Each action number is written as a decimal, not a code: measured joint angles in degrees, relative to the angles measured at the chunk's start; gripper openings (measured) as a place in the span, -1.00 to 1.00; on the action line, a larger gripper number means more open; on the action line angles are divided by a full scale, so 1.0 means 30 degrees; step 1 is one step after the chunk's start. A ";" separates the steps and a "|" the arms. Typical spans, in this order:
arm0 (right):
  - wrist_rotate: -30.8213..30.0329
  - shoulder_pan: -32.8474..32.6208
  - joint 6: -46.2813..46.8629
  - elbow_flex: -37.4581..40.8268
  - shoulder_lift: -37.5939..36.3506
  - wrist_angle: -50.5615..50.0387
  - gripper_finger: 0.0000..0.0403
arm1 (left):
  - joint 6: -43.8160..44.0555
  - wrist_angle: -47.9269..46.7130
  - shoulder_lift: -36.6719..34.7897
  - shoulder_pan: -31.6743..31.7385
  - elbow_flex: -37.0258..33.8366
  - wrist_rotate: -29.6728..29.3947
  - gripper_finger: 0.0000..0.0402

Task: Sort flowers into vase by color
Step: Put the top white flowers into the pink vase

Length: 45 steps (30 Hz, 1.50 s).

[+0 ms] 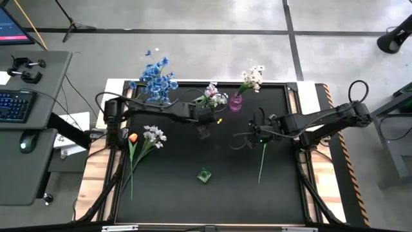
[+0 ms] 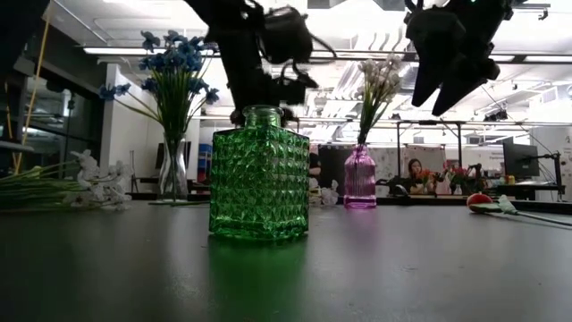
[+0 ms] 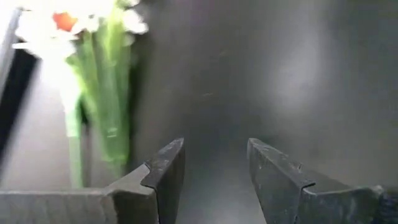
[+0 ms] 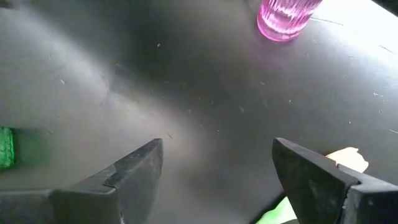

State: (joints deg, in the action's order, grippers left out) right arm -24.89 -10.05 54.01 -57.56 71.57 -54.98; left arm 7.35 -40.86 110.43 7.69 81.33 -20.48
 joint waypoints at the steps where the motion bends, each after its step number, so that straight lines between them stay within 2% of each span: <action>1: -0.0172 -0.0172 0.0190 0.0000 0.0000 -0.0007 0.44 | -0.0379 -0.0163 0.0213 0.0110 0.0004 -0.0520 -0.20; 4: -0.0666 -0.0581 0.0884 0.0000 0.0000 -0.0014 0.44 | -0.0919 -0.0304 0.0697 0.0783 0.0006 -0.0896 -0.20; 11: -0.1458 -0.1139 0.2063 0.0000 0.0000 -0.0007 0.44 | 0.0197 -0.0109 0.1459 0.3543 0.0012 0.2158 -0.20; 17: -0.1723 -0.1330 0.2540 0.0000 0.0000 0.0005 0.44 | 0.0678 0.0049 0.1413 0.5298 0.0012 0.2799 -0.20; 26: -0.1788 -0.1330 0.2540 0.0000 0.0007 0.0132 0.44 | 0.0166 0.0214 0.1538 0.6051 0.0012 0.3565 -0.20; 31: -0.2136 -0.1330 0.2572 0.0000 0.0007 0.0146 0.44 | 0.0169 0.0275 0.1946 0.6083 0.0004 0.4647 -0.20; 38: -0.2218 -0.1330 0.2925 0.0000 0.0015 0.0279 0.44 | 0.0105 -0.0108 0.2689 0.5906 0.0019 0.4691 -0.22; 41: -0.2221 -0.1330 0.2919 0.0000 0.0015 0.0339 0.44 | -0.0660 -0.0094 0.2609 0.5600 0.0031 0.4566 -0.33; 45: -0.2744 -0.1330 0.2919 0.0000 0.0015 0.0361 0.44 | -0.1020 -0.0274 0.2003 0.5179 -0.0025 0.4671 -0.77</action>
State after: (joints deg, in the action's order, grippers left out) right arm -33.13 -14.04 62.76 -57.56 71.61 -53.90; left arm 4.29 -41.68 116.43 23.22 81.25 -6.46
